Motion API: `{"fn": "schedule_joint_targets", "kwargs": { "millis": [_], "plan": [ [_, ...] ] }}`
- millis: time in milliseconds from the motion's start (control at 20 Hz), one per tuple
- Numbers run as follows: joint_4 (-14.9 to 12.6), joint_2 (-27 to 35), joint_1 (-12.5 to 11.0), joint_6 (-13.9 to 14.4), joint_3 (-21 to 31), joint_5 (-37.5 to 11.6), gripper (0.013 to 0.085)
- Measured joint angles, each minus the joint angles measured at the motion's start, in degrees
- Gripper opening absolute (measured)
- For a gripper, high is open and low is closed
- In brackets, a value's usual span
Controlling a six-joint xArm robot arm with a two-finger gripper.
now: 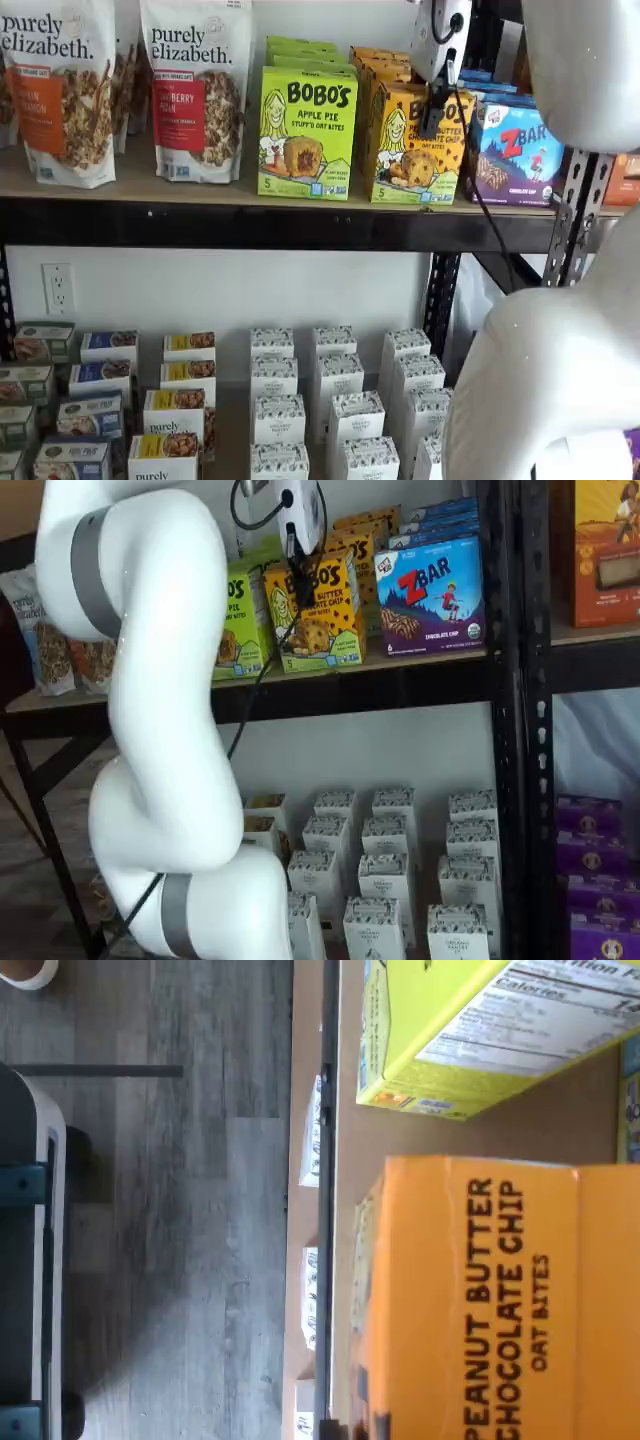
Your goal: Pick up the orange box on the top shelf, the fifth box from the left
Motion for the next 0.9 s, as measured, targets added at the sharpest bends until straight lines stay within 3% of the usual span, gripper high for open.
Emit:
{"fn": "schedule_joint_targets", "kwargs": {
  "millis": [100, 900],
  "plan": [
    [-0.09, 0.00, 0.03, 0.01, 0.01, 0.01, 0.0530],
    [0.73, -0.69, 0.03, 0.14, 0.54, -0.65, 0.0210]
  ]
}}
